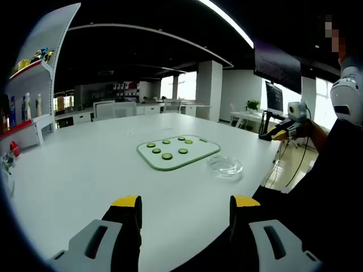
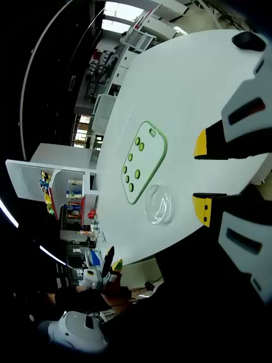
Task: Open the petri dish lid, add cucumber slices into the petri dish, and close the lid
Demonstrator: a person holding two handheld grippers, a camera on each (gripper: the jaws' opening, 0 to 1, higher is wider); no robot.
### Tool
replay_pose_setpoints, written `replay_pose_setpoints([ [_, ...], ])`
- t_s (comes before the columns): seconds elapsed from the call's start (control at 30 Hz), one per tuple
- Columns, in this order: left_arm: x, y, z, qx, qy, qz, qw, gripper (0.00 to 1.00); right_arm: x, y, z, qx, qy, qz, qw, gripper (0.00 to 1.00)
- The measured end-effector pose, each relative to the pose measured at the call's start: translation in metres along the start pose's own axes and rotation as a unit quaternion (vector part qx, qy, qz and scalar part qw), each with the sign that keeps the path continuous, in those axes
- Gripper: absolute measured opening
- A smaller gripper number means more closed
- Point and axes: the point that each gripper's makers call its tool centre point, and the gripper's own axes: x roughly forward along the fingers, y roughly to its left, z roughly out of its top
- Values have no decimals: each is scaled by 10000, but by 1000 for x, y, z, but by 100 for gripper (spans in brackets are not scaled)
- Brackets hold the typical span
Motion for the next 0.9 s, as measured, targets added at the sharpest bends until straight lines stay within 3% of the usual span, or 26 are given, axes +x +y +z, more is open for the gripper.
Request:
replay_pose_setpoints([
  [0.9, 6, -1, 1, 25, 46, -33, 10000, 62, -5, -1, -6, 45, -16, -37, 10000, 23],
])
